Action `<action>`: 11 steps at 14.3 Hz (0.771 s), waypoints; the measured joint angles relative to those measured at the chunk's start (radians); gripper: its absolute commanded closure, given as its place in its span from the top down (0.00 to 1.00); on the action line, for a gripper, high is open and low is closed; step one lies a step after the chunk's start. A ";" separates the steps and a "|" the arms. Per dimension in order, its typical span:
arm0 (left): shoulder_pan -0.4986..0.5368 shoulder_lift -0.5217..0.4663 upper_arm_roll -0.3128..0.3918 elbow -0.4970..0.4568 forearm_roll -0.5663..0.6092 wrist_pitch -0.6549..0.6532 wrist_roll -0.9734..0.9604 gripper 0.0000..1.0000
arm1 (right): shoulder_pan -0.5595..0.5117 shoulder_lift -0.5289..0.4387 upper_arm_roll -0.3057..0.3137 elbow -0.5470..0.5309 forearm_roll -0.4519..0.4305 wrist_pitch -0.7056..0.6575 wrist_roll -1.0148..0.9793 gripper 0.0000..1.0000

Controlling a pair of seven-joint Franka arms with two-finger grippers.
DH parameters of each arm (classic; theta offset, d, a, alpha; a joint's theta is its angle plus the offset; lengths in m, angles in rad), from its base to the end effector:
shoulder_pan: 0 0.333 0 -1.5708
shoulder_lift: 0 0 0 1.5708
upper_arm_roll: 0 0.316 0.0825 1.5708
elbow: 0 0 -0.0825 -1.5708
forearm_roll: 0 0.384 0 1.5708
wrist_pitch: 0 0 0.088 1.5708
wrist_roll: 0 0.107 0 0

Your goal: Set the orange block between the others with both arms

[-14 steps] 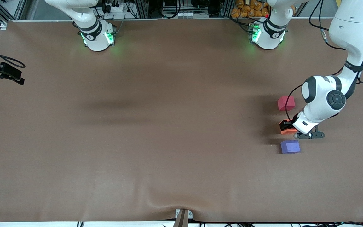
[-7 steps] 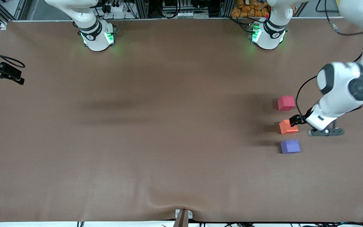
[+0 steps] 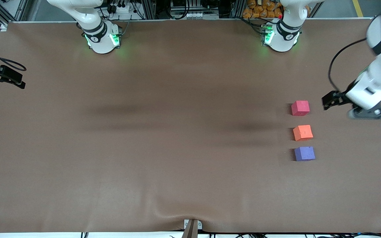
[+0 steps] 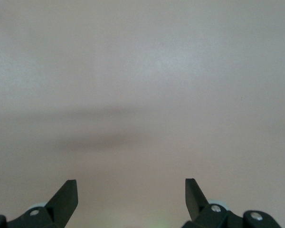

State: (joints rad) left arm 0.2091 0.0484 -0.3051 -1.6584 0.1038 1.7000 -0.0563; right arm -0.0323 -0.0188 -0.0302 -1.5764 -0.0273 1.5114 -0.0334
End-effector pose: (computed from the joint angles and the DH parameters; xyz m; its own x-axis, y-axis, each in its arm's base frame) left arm 0.5748 -0.0419 0.5683 0.9986 -0.0530 -0.0001 -0.0528 -0.9947 -0.0884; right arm 0.5411 -0.0371 0.6271 0.9984 -0.0306 -0.0470 -0.0295 -0.9992 0.0252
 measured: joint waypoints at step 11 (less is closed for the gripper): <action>-0.032 -0.121 -0.006 0.151 -0.082 -0.237 0.003 1.00 | 0.000 0.000 0.000 0.001 0.000 -0.001 0.000 1.00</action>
State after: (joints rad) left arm 0.1773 -0.0729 -0.3108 -1.5071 0.0219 1.4628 -0.0536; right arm -0.0323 -0.0188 -0.0299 -1.5758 -0.0273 1.5107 -0.0334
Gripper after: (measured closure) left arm 0.000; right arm 0.000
